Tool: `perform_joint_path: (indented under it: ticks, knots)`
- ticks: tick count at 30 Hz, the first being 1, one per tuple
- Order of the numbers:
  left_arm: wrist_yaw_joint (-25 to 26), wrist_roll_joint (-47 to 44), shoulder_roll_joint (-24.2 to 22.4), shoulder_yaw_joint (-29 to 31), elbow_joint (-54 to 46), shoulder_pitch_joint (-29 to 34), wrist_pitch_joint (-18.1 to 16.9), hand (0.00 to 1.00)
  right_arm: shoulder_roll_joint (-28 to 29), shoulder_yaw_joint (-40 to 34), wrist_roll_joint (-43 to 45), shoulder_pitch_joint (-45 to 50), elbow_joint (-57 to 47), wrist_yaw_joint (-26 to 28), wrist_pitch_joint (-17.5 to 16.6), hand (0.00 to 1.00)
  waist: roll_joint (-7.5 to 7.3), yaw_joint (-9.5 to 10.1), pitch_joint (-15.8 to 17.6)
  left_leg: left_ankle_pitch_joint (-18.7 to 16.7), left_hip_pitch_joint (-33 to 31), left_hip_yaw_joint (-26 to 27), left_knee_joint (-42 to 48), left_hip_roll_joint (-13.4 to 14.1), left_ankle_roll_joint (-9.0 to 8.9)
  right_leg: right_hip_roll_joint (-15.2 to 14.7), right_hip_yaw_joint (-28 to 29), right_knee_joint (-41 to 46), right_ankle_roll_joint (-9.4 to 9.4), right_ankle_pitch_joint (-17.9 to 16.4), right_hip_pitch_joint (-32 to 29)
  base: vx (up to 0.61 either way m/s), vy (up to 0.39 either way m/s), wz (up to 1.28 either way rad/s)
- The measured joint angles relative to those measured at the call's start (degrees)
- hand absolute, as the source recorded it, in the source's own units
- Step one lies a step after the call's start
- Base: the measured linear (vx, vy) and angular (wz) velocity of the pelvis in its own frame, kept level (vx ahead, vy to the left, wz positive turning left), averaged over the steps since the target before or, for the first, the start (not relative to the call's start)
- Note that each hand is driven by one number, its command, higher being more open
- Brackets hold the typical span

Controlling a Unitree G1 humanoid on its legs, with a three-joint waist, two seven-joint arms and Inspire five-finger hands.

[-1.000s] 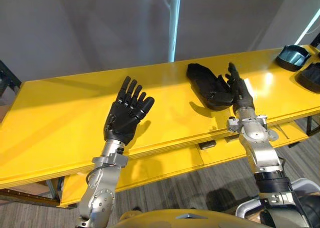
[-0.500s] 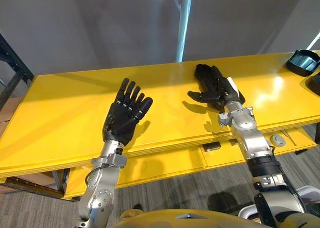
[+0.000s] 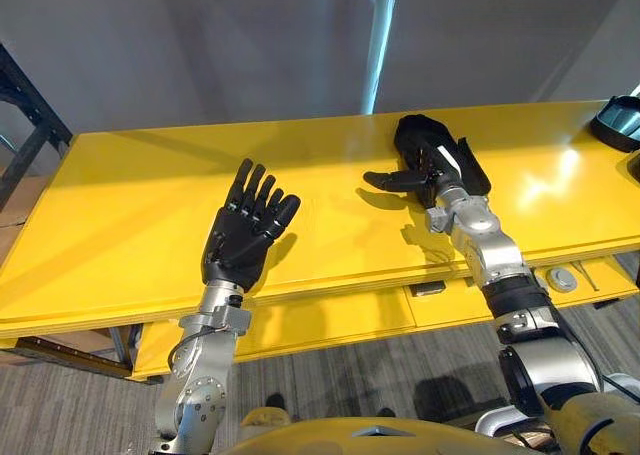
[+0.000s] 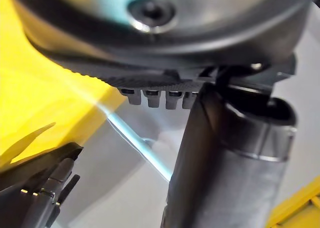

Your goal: Walk over and take three plastic housings, then place them on the shelf

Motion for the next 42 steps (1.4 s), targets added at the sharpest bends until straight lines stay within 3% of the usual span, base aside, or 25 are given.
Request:
perform_joint_path:
  ticks: [9,29,42]
  knots:
    - [0.4,0.0,-0.1,0.2,0.4,-0.1,-0.1,1.00,0.1,2.0,2.7,-1.8,4.1,1.4,-0.3,1.00,0.07,0.22,0.2,0.0,-0.1,-0.4,0.0,0.0,-0.02,0.0,-0.5,0.0,0.00,0.0,0.2,0.00,0.000,0.01]
    - [0.4,0.2,-0.1,0.3,0.4,-1.0,-0.1,1.00,0.1,5.7,1.7,-2.4,4.2,8.3,-4.5,1.00,0.11,1.19,1.3,0.2,-0.1,-0.4,0.0,0.0,-0.03,0.0,-0.6,0.0,-0.02,0.0,0.2,0.00,0.000,0.00]
    - [0.4,0.7,-0.1,0.6,0.8,-1.0,-0.1,1.00,0.1,6.5,-2.2,-2.2,4.0,6.5,-5.6,1.00,-0.11,1.10,1.5,0.2,-0.1,-0.5,0.0,-0.1,-0.01,-0.1,-0.7,0.0,-0.01,0.0,0.2,0.00,0.000,0.00]
